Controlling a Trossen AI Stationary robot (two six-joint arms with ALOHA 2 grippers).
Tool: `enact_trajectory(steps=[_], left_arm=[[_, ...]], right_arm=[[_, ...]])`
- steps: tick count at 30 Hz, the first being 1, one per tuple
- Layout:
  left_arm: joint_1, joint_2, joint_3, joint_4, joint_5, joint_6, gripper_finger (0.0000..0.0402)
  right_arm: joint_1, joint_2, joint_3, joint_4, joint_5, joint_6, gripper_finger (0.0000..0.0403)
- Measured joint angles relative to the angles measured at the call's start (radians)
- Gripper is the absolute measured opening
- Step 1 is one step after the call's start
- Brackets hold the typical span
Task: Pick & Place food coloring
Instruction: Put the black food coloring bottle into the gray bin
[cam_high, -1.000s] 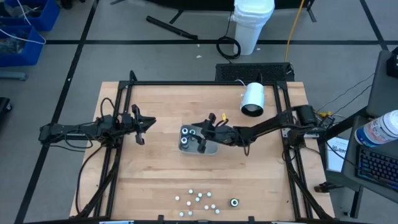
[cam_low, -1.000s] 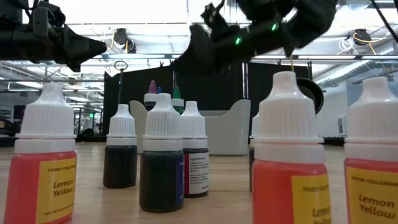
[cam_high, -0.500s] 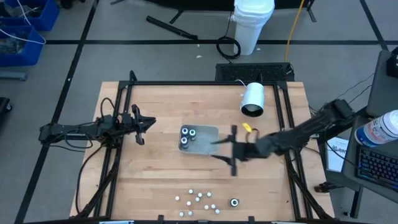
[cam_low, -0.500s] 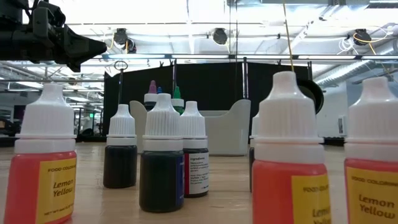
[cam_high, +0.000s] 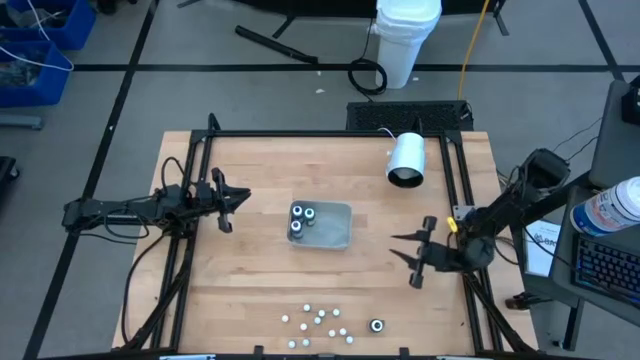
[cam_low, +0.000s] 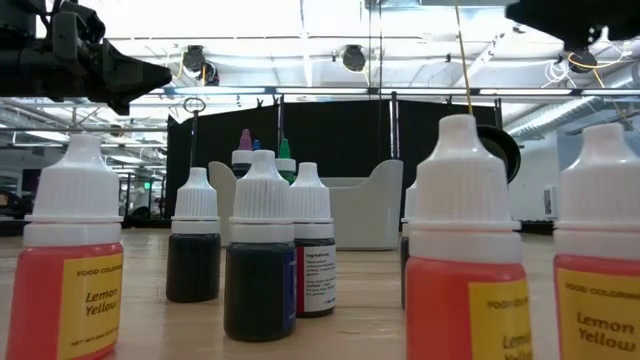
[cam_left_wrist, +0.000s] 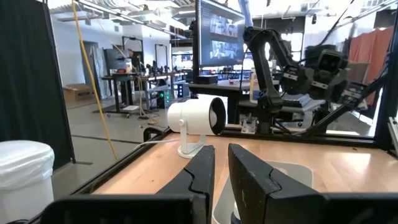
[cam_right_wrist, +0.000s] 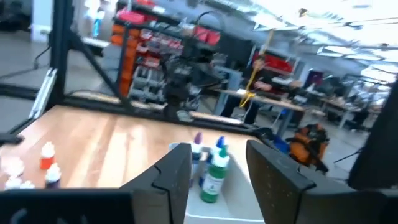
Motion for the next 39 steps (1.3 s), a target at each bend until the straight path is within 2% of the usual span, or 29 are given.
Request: enact_trajectory(steps=[4,8,13,19,28,35,39], left_arm=[[0.000,0.000,0.000,0.000,0.000,0.011,0.0051],[0.000,0.000,0.000,0.000,0.000,0.012,0.0051],[0.000,0.000,0.000,-0.002,0.000,0.041,0.0051],[0.000,0.000,0.000,-0.038,0.000,0.046,0.0051],[0.000,0.000,0.000,-0.068,0.000,0.037,0.0051],[0.000,0.000,0.000,-0.049,0.000,0.034,0.0051],[0.000,0.000,0.000,-0.051,0.000,0.035,0.0051]], right_arm=[[0.020,0.001,-0.091,0.098,-0.003,-0.057,0.0114],[0.016,-0.001,-0.158,0.130,-0.001,-0.067,0.0070],[-0.001,-0.022,-0.225,0.150,-0.004,0.004,0.0007],[-0.016,-0.032,-0.274,0.155,-0.031,0.087,0.0002],[-0.043,-0.032,-0.244,0.135,-0.035,0.132,0.0001],[-0.038,-0.033,-0.126,-0.059,-0.131,0.072,0.0001],[-0.038,-0.032,-0.044,-0.251,-0.272,0.131,0.0001]])
